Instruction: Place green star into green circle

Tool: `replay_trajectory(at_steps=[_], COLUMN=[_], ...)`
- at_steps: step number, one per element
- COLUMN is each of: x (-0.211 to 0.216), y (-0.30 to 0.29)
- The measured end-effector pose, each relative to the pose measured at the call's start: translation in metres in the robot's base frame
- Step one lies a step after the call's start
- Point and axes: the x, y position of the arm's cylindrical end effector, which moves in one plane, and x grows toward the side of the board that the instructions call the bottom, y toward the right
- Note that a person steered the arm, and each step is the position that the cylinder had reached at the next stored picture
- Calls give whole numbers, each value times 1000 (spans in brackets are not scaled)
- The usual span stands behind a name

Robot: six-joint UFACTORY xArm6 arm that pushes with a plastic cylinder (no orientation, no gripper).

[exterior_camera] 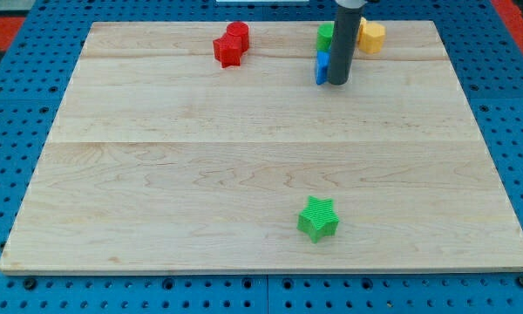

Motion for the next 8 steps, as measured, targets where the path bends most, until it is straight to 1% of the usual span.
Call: replay_trajectory(at_steps=[1, 2, 3, 6, 7, 8], x=[12, 81, 148, 261, 276, 249], y=[0, 22, 30, 15, -32, -87])
